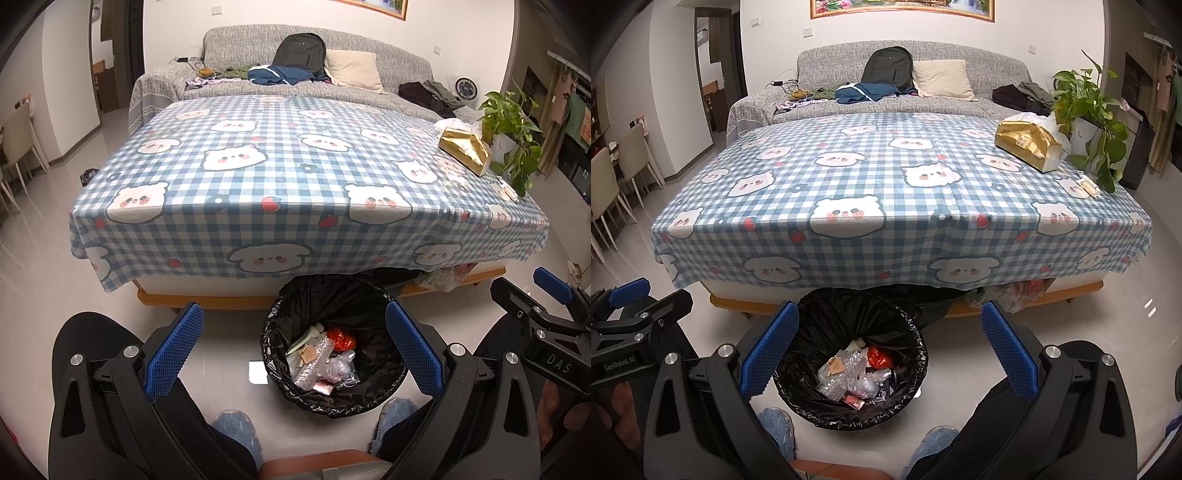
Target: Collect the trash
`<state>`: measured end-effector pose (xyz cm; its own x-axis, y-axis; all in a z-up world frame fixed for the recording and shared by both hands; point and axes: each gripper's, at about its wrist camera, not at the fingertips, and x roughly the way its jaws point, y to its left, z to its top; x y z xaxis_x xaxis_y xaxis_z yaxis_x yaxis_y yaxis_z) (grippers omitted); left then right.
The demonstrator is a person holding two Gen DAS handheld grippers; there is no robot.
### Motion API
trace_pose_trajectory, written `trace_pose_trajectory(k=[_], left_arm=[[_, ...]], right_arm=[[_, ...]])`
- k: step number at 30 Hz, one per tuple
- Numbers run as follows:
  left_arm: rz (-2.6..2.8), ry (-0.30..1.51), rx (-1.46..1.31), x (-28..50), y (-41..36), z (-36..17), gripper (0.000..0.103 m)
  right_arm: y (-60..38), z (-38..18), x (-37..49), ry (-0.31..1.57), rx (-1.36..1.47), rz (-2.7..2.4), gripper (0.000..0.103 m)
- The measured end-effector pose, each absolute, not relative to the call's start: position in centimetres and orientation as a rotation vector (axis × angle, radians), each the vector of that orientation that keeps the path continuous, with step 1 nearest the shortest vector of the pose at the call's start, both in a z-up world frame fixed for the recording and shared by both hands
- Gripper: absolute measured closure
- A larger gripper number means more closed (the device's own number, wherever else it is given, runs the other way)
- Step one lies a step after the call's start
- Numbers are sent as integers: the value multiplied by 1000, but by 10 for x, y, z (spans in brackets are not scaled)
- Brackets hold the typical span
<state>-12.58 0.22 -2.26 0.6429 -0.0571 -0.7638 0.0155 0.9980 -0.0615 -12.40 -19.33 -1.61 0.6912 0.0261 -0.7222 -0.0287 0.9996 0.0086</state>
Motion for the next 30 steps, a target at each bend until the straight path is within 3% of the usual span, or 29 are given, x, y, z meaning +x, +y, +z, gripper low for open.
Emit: trace_pose_trajectory(k=[30], left_arm=[[-25,891,-31,-123,3,-23,6]], right_arm=[[-186,-17,-123,809,-4,39,8]])
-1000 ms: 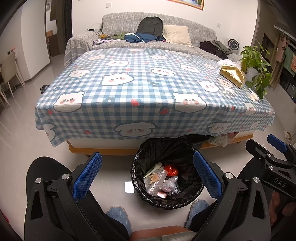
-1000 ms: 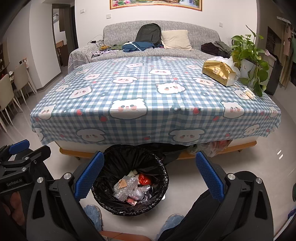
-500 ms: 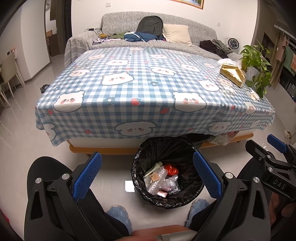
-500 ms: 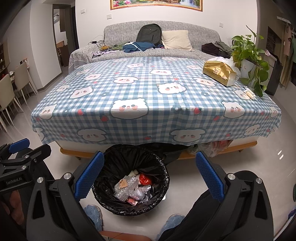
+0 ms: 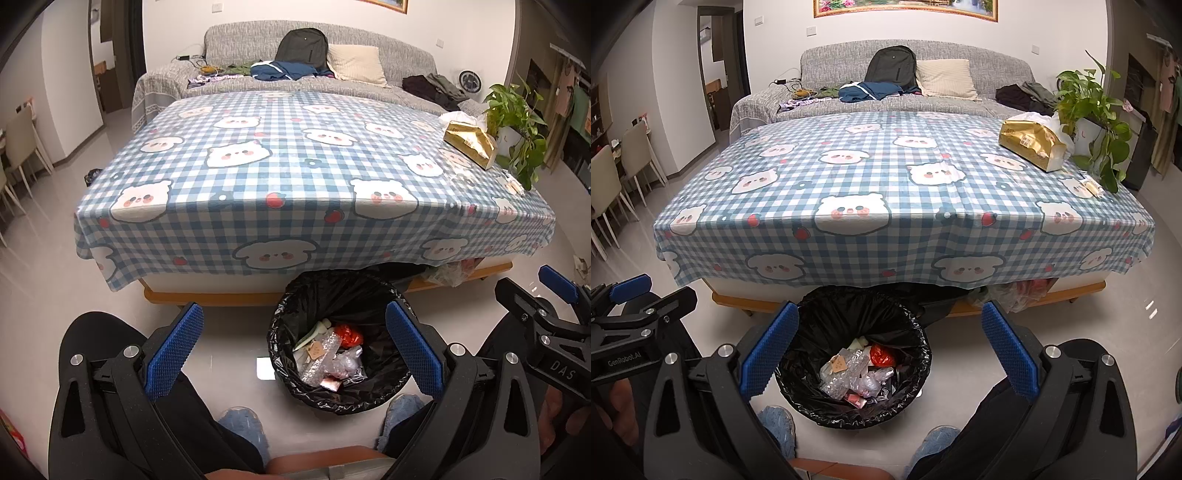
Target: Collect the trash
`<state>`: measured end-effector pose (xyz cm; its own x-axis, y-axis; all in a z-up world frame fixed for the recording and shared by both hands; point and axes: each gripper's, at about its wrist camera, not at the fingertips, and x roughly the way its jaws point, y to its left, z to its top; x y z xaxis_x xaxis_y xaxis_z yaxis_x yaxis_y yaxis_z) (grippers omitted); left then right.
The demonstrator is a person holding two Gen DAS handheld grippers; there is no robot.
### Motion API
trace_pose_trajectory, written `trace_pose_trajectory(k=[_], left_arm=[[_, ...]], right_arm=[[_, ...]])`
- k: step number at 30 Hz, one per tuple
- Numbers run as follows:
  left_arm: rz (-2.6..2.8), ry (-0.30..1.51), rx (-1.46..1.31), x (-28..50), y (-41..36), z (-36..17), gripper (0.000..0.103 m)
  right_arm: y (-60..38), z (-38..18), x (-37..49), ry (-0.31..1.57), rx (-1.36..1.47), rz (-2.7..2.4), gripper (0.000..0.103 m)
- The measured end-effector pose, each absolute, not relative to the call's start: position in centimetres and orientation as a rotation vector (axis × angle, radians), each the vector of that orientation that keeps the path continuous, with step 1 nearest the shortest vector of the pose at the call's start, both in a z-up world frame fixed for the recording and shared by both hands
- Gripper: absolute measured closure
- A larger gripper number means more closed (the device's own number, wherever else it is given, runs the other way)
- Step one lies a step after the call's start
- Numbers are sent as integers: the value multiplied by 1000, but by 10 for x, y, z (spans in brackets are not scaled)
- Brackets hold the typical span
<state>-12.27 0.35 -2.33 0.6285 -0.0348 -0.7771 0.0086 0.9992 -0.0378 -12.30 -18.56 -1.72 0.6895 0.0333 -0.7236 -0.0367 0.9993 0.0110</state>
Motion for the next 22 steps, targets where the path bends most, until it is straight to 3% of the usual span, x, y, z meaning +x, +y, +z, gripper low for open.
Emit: trace_pose_trajectory(k=[22], left_arm=[[-61,899,-35,-121,-3,-25,6]], right_arm=[[-187,-17,-123,809,-5,39,8]])
